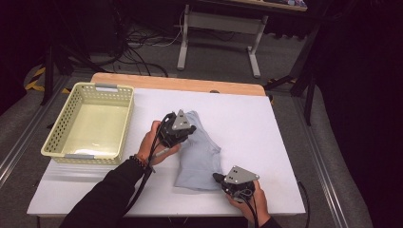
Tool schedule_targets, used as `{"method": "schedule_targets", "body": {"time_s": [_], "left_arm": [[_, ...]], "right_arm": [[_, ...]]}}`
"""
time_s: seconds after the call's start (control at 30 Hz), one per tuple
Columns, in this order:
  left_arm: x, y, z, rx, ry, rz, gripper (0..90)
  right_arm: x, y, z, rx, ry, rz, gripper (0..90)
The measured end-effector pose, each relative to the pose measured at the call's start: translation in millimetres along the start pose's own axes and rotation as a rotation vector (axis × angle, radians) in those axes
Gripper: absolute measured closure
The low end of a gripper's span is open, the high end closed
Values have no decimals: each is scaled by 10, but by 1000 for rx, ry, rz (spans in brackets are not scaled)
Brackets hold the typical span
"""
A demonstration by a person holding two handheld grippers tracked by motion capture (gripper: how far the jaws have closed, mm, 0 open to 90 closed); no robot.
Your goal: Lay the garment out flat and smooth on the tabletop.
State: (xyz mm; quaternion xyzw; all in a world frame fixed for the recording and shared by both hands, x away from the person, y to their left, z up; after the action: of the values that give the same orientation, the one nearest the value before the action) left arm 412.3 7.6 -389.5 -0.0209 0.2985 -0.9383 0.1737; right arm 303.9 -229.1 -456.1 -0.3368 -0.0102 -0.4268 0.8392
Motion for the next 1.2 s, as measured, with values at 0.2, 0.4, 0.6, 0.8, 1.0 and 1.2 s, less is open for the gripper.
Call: {"method": "schedule_targets", "body": {"time_s": [0.2, 0.4, 0.6, 0.8, 1.0, 1.2], "left_arm": [[278, 19, -107, -40, 50, -42, 878], [319, 178, -334, -87, 30, -57, 871], [331, 286, -516, -127, 11, -73, 870], [336, 332, -624, -112, -6, -85, 880], [363, 284, -605, -81, 4, -67, 876], [425, -6, -488, -7, 21, -71, 848]], "right_arm": [[158, -109, 130, 74, 51, -34, 900], [339, 56, 342, 108, 75, -72, 900], [385, 415, 334, 32, 59, -88, 900], [427, 581, 186, -28, 85, -86, 900], [453, 535, 169, -20, 89, -102, 900], [509, 278, 216, 58, 111, -112, 900]]}}
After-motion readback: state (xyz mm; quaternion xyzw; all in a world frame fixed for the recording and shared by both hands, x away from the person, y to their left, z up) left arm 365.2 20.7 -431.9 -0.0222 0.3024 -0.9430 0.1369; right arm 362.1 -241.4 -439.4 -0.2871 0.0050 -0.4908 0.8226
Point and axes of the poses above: each handheld gripper's, and its own axes: y roughly forward along the jaws, z roughly out of its top, x roughly to its right, the point moved 1 cm from there along y, roughly forward along the jaws, and after that the axes turned 12 degrees about -z, right-handed, at the moved point
